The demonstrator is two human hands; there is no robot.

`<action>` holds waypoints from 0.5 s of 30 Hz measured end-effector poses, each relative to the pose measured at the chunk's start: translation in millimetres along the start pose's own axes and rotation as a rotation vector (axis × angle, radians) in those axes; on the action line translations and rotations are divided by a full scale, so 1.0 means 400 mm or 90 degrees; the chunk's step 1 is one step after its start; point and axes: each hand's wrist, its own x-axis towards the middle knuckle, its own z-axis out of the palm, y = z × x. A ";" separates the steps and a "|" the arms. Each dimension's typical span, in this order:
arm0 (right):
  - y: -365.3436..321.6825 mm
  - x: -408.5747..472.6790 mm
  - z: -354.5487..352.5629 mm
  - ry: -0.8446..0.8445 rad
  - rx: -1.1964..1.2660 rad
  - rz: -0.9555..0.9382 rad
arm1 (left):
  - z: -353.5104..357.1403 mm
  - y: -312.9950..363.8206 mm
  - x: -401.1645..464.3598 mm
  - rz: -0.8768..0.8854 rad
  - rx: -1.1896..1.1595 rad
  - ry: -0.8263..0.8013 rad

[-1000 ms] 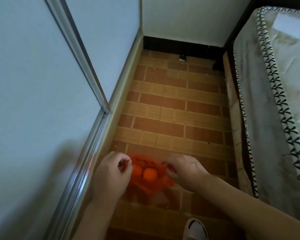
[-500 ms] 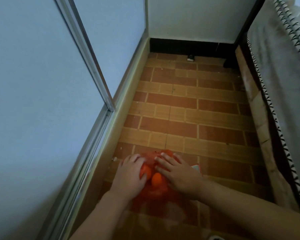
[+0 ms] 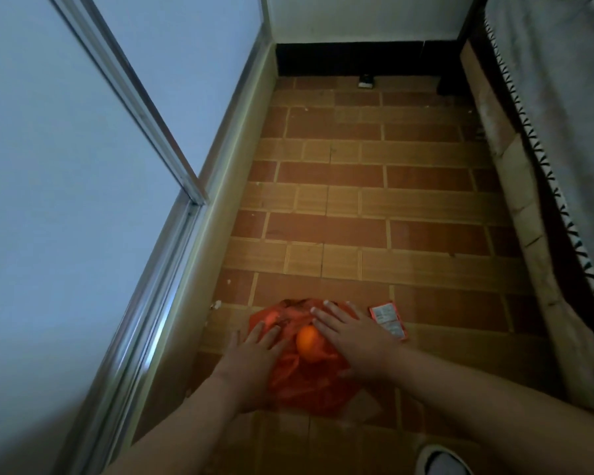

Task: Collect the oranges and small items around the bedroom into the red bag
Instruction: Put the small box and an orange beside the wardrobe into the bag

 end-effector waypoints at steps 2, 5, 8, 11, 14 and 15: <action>0.016 -0.001 0.021 -0.022 0.009 0.025 | 0.007 -0.001 0.006 -0.004 0.021 -0.006; 0.042 -0.013 0.038 -0.038 0.045 0.080 | 0.022 -0.021 0.021 -0.028 0.006 0.001; 0.070 -0.028 0.044 -0.057 0.075 0.130 | 0.029 -0.045 0.032 -0.051 -0.050 0.011; 0.086 -0.033 0.041 -0.055 0.143 0.161 | 0.014 -0.058 0.032 -0.071 -0.144 0.053; 0.081 -0.033 -0.007 0.052 0.262 0.195 | -0.020 -0.064 0.027 -0.091 -0.227 0.163; 0.076 -0.034 -0.030 0.112 0.307 0.215 | -0.032 -0.064 0.027 -0.093 -0.229 0.224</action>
